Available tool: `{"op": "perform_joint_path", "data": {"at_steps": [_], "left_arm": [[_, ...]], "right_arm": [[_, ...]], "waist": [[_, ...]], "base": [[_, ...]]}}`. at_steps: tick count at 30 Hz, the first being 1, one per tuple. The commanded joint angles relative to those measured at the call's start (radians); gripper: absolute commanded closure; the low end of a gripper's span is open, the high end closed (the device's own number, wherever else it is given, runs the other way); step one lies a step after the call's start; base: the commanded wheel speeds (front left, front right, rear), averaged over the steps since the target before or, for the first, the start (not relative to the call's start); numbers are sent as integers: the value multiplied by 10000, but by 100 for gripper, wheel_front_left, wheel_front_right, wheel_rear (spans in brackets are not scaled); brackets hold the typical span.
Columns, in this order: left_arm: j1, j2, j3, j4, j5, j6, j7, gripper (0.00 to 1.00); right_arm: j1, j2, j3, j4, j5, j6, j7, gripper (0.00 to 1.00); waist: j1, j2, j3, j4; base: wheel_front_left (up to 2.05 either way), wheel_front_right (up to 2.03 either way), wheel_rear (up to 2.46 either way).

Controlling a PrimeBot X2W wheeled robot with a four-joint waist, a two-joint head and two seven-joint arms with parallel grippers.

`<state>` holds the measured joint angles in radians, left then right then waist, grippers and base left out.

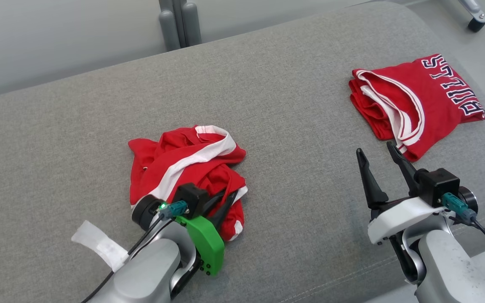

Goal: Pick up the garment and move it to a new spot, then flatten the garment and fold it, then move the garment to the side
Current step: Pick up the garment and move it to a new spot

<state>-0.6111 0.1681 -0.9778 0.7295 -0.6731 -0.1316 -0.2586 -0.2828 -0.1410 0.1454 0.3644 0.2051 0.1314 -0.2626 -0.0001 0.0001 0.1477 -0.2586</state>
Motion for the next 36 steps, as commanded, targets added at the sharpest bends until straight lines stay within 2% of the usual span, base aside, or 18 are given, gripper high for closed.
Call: {"op": "perform_joint_path", "data": {"at_steps": [1,2,3,10,17,21,29,36], "left_arm": [[260,89,34,170,204,21,-62,58],[375,92,157,230,245,21,-65,9],[531,102,270,335,267,32,-63,0],[1455,153,1494,53,536,345,-60,0],[3156,225,3558,-1055,1160,588,-60,0],[3703,131,4433,-1347,1470,632,-60,0],[3805,-415,5275,-1164,2026,358,-61,0],[3186,-776,5465,35,2149,186,-61,0]], "right_arm": [[152,-68,-74,-32,22,-16,-26,0],[152,-59,-127,-36,12,-15,-26,0],[170,-38,-163,-43,6,-15,-26,0],[350,61,-218,-85,-41,-15,-26,0],[557,139,-187,26,69,-15,-26,0],[562,190,-100,64,64,-15,-26,0],[414,109,24,53,98,-15,-26,0],[240,-1,-5,-5,41,-15,-26,0]], "waist": [[1,-1,-121,-123],[1,-1,-139,-66],[1,-1,-163,7],[1,-1,-372,677],[1,-1,-958,1633],[1,-1,-1089,1802],[1,-1,-849,1511],[1,-1,-417,844]], "base": [[0,0,0],[0,0,0],[0,0,0],[0,0,0],[0,0,0],[0,0,0],[0,0,0],[0,0,0]]}}
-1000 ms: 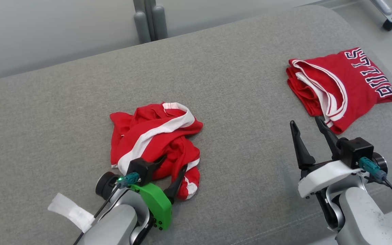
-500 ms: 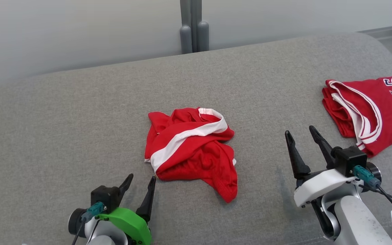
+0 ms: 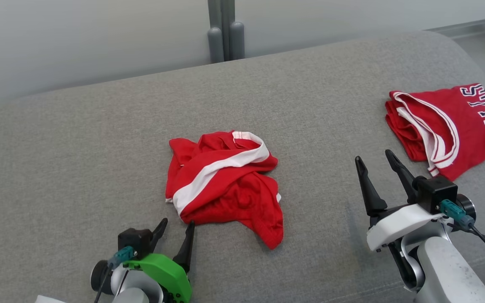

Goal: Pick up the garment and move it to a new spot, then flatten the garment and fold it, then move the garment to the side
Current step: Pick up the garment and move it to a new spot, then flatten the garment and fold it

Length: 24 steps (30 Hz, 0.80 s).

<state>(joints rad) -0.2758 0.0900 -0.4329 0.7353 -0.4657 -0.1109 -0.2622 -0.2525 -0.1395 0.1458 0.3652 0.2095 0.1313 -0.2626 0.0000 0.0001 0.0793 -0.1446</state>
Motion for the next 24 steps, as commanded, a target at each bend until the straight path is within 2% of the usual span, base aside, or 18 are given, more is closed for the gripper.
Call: {"op": "perform_joint_path", "data": {"at_steps": [1,7,8,9,15,24], "left_arm": [[-256,-39,109,106,-16,-24,-25,0],[-937,-78,354,1011,205,-73,-26,0],[-1030,-46,385,1110,256,-74,-25,31],[-1166,18,449,1095,364,-53,-27,100],[-1869,637,684,627,1380,306,-25,100],[-3549,1260,614,-427,2712,413,-27,100]], "right_arm": [[-95,-43,-30,-27,1,-13,-26,0],[-226,-100,-39,-111,53,-13,-26,0],[-231,-76,-55,-122,33,-13,-26,0],[-243,-63,-74,-132,24,-13,-26,0],[-210,3,-190,-150,68,-13,-26,0],[-132,150,-212,-71,11,-13,-25,0]], "waist": [[0,-1,337,-386],[0,-1,613,-779],[0,-1,641,-821],[0,-1,661,-852],[0,-1,674,-872],[0,-1,525,-744]], "base": [[0,0,0],[0,0,0],[0,0,0],[0,0,0],[0,0,0],[0,0,0]]}}
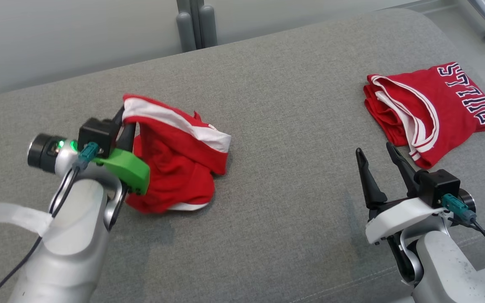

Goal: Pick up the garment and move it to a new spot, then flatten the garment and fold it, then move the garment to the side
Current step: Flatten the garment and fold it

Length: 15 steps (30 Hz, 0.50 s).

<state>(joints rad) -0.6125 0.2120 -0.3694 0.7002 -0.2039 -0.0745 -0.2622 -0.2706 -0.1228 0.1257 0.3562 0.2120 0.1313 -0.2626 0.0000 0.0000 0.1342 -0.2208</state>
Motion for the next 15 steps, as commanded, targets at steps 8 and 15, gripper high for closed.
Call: {"op": "perform_joint_path", "data": {"at_steps": [8,15], "left_arm": [[-1053,53,-69,-1568,937,281,-24,100],[958,398,502,-932,693,758,-12,100]], "right_arm": [[116,62,-11,73,21,-13,-25,0],[246,6,-194,34,45,-13,-25,0]], "waist": [[0,0,-116,47],[0,0,-77,270]], "base": [[0,0,0],[0,0,0]]}}
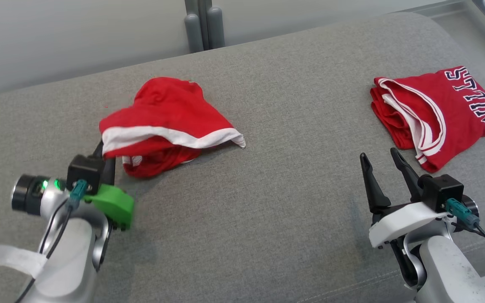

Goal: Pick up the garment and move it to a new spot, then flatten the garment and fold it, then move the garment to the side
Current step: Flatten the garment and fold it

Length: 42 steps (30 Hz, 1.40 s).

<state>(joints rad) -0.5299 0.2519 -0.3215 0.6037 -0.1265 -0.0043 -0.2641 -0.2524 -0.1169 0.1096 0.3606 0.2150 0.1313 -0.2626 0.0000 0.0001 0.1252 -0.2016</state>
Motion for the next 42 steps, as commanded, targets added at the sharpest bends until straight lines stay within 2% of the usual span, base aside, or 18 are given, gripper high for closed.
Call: {"op": "perform_joint_path", "data": {"at_steps": [1,6,7,8,9,14,25,32,35,42], "left_arm": [[511,14,102,199,-116,117,8,100],[1888,-326,443,650,-388,292,8,100],[2128,-402,489,720,-399,334,6,79],[2334,-464,542,767,-380,418,8,29],[2522,-561,576,852,-373,470,8,0],[2965,-857,829,1033,-265,788,8,0],[3339,-1247,1067,373,108,921,8,0],[3308,-1462,1141,-474,331,764,8,0],[3217,-1659,1068,-1063,422,618,8,0],[3028,-1927,732,-1828,398,295,8,0]], "right_arm": [[62,-95,-48,5,20,-13,-25,0],[16,-208,-27,21,17,-13,-25,0],[0,-228,-11,29,23,-13,-25,0],[-23,-251,20,36,18,-13,-25,0],[-36,-257,42,33,8,-13,-25,0],[-144,-306,250,81,68,-13,-25,0],[-737,-553,927,527,324,-13,-24,0],[-1435,-756,1410,1376,605,-13,-25,0],[-2098,-933,1647,2312,866,-13,106,0],[-3411,-1439,1995,3781,1475,-13,703,0]], "waist": [[0,-1,20,133],[0,-1,34,484],[0,-1,20,553],[0,-1,1,616],[0,-1,-16,687],[0,-1,-62,1021],[0,-1,145,2434],[0,-1,413,3784],[0,-1,632,4503],[0,-1,1083,5493]], "base": [[0,0,0],[0,0,0],[0,0,0],[0,0,0],[0,0,0],[0,0,0],[0,0,0],[0,0,0],[0,0,0],[0,0,0]]}}
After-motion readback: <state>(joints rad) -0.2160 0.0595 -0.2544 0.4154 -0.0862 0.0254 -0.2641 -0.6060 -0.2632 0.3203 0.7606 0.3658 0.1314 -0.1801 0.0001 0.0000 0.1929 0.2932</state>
